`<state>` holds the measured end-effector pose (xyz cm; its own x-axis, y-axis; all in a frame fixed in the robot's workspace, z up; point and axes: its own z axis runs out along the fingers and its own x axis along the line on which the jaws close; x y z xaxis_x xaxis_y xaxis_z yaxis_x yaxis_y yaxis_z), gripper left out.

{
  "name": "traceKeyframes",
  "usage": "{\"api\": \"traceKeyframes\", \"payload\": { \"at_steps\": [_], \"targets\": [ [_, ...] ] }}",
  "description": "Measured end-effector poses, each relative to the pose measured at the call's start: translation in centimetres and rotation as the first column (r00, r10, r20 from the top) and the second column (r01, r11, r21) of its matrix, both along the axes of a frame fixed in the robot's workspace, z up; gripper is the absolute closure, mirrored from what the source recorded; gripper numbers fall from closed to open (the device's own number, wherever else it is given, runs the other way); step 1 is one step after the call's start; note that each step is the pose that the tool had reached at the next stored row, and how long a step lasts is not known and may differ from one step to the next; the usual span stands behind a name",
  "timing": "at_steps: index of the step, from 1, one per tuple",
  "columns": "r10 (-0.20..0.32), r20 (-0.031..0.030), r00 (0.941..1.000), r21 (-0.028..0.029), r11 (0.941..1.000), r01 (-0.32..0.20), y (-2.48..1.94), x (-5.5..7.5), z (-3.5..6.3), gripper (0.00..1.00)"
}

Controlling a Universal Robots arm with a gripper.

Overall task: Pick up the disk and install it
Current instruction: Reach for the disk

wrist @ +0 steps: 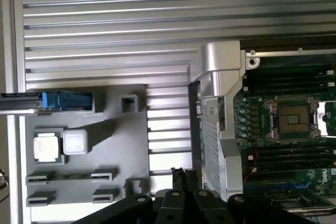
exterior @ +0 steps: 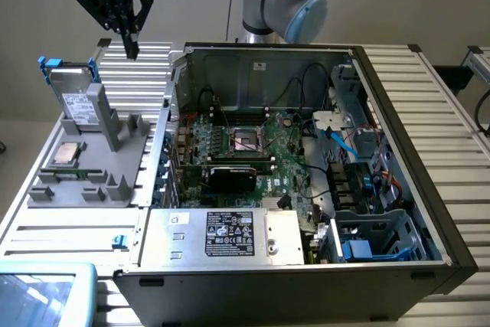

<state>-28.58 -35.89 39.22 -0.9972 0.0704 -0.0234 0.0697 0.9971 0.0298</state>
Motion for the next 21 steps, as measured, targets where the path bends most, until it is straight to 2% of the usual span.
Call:
{"api": "traceKeyframes", "payload": {
  "at_steps": [8, 15, 21],
  "targets": [
    [0.000, -0.0095, 1.0000, -0.0042, 1.0000, 0.000, 0.77, -3.6, -0.03, 0.89],
    [0.000, -0.0121, 0.9999, -0.0074, 1.0000, 0.000, 1.56, -6.8, -0.11, 0.89],
    [0.000, -0.0124, 0.9999, -0.0099, 1.0000, 0.000, 2.55, -9.5, -0.32, 0.89]
  ]
}}
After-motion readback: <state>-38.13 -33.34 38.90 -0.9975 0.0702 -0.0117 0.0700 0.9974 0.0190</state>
